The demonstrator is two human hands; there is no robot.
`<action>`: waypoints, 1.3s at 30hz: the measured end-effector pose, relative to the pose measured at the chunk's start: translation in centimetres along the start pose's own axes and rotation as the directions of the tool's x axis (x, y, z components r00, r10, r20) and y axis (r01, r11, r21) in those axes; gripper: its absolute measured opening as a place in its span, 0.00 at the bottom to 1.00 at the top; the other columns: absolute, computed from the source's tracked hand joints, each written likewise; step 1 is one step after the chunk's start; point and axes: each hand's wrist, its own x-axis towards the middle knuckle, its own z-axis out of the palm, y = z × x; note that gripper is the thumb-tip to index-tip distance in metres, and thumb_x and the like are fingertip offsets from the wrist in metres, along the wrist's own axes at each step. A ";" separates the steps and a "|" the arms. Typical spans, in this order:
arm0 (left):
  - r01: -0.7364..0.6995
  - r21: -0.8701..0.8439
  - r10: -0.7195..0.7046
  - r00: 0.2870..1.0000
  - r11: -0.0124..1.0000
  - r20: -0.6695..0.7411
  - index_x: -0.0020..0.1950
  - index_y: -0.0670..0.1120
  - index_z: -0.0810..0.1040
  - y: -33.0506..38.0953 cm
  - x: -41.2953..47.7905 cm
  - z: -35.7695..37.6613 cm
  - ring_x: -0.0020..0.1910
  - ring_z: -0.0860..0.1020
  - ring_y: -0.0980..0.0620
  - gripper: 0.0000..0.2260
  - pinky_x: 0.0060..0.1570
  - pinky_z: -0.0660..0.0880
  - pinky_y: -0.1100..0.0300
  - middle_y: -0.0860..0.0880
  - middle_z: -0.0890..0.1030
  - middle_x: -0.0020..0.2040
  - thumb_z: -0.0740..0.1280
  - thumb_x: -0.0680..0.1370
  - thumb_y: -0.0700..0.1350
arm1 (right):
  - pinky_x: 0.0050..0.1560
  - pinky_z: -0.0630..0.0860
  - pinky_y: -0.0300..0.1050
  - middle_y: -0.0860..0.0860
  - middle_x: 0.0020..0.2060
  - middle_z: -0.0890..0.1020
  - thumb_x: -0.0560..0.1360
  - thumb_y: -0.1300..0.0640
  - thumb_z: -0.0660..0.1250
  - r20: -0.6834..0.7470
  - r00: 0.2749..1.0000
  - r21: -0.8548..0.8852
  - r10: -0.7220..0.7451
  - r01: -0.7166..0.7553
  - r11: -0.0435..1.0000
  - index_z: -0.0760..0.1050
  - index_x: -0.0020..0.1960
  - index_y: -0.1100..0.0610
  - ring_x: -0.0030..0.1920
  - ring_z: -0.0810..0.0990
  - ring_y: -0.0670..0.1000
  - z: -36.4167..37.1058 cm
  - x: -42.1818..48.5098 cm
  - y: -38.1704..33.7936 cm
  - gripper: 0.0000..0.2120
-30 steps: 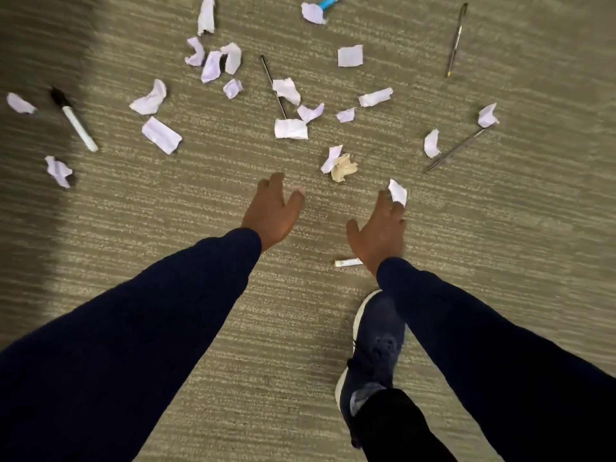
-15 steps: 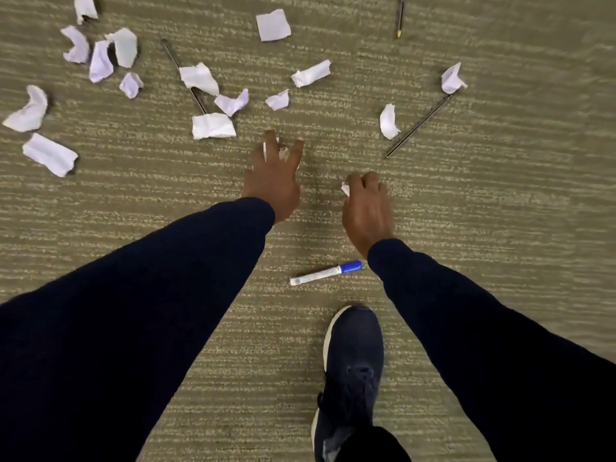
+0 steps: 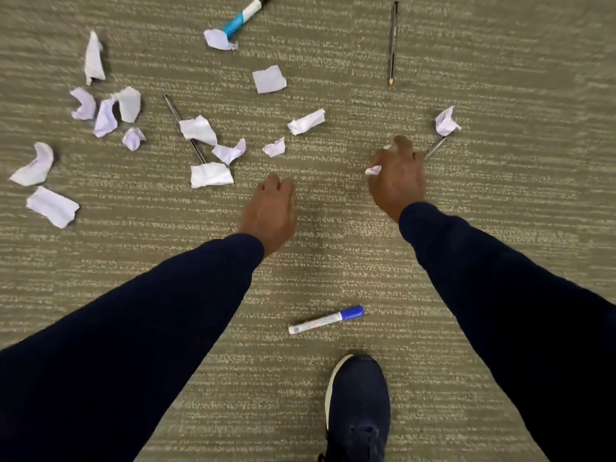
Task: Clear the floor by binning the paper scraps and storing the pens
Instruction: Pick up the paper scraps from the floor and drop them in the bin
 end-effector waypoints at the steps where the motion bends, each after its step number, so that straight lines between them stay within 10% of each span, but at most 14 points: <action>1: 0.014 -0.020 -0.015 1.000 1.000 -0.025 0.53 0.43 0.71 0.0 0.5 -0.4 0.44 0.71 0.46 0.08 0.40 0.70 0.53 0.43 0.73 0.54 0.65 0.75 0.37 | 0.62 0.74 0.55 0.60 0.72 0.68 0.77 0.64 0.65 0.035 0.999 -0.017 0.008 -0.007 1.000 0.80 0.59 0.59 0.65 0.72 0.65 0.2 0.4 0.1 0.12; 12: 0.062 0.180 -0.058 0.998 0.982 -0.028 0.74 0.43 0.63 -0.1 6.5 -2.7 0.50 0.78 0.35 0.26 0.37 0.73 0.47 0.39 0.66 0.69 0.64 0.76 0.36 | 0.36 0.69 0.46 0.57 0.44 0.78 0.75 0.71 0.60 -0.104 0.958 0.211 -0.267 0.284 0.935 0.74 0.53 0.60 0.42 0.77 0.58 -0.6 3.3 -4.0 0.11; 18: 0.073 0.102 -0.067 0.996 0.992 -0.061 0.67 0.38 0.69 -0.3 5.1 -0.6 0.52 0.77 0.39 0.16 0.47 0.77 0.45 0.35 0.68 0.67 0.59 0.79 0.33 | 0.44 0.70 0.52 0.62 0.56 0.76 0.78 0.69 0.58 0.050 0.914 0.031 -0.402 0.401 0.915 0.55 0.80 0.49 0.47 0.74 0.59 -0.5 6.2 -9.4 0.34; 23: 0.002 -0.013 -0.003 0.997 1.000 -0.079 0.60 0.40 0.71 -2.1 2.9 -0.6 0.45 0.76 0.40 0.11 0.40 0.72 0.48 0.39 0.72 0.59 0.62 0.78 0.34 | 0.53 0.72 0.56 0.66 0.63 0.73 0.81 0.63 0.56 0.165 0.905 -0.109 -0.392 0.412 0.905 0.63 0.75 0.59 0.58 0.76 0.67 1.8 6.2 -10.7 0.22; 32: 0.159 -0.158 -0.195 0.951 0.975 -0.241 0.75 0.42 0.64 -10.7 -0.2 -3.9 0.55 0.75 0.39 0.27 0.51 0.75 0.46 0.39 0.71 0.64 0.69 0.78 0.43 | 0.40 0.73 0.50 0.54 0.58 0.73 0.81 0.60 0.59 0.025 0.911 0.054 -0.411 0.409 0.911 0.72 0.61 0.63 0.41 0.74 0.53 2.1 5.5 -12.9 0.11; 39: 0.214 -0.133 -0.236 0.955 0.968 -0.181 0.69 0.41 0.69 -12.5 -0.8 -3.9 0.50 0.76 0.36 0.20 0.46 0.73 0.46 0.38 0.71 0.62 0.67 0.79 0.44 | 0.50 0.74 0.46 0.56 0.74 0.68 0.76 0.64 0.67 0.213 0.699 0.104 -0.683 0.678 0.727 0.78 0.61 0.64 0.60 0.79 0.60 3.7 3.0 -19.4 0.14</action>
